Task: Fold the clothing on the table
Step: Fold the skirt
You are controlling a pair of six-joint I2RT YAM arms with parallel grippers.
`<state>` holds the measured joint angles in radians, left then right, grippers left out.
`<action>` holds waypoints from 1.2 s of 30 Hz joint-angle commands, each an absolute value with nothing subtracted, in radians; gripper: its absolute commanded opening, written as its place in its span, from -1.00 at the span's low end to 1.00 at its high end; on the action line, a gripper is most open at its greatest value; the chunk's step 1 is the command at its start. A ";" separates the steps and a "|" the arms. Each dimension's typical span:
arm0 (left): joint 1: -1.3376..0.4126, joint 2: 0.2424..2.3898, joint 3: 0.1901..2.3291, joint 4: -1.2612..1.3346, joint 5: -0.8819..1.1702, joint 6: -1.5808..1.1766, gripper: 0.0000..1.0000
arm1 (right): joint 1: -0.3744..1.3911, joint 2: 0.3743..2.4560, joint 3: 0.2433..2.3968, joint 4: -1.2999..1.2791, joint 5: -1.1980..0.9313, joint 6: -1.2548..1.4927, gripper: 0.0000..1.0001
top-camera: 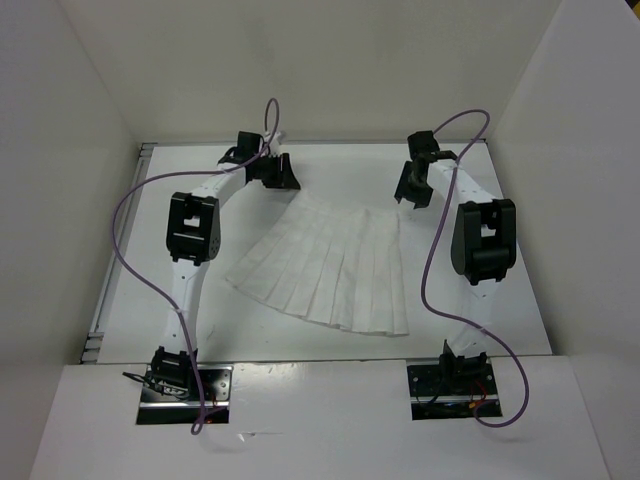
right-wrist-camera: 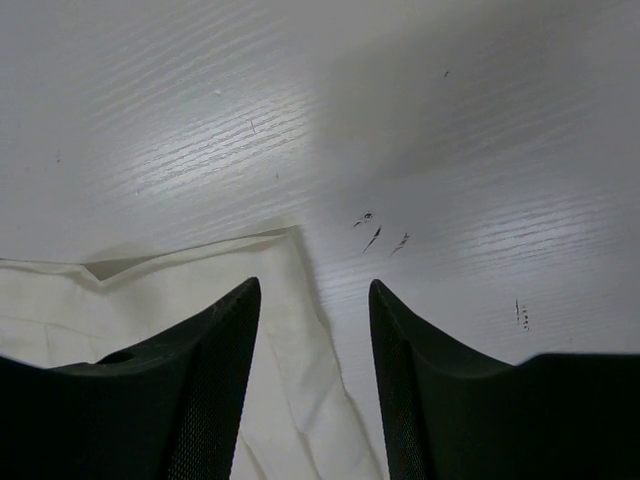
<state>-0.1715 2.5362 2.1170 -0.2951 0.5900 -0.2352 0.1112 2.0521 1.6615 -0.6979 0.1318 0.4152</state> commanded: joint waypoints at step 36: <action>-0.201 2.649 2.244 -0.371 0.735 -0.196 -1.00 | 0.040 2.152 1.554 -0.614 -0.167 0.399 -0.17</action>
<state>-0.1982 2.6335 2.2314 -0.3386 0.7551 -0.2356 0.0402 2.1345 1.5940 -0.6491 -0.1017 0.4026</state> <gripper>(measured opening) 0.029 0.426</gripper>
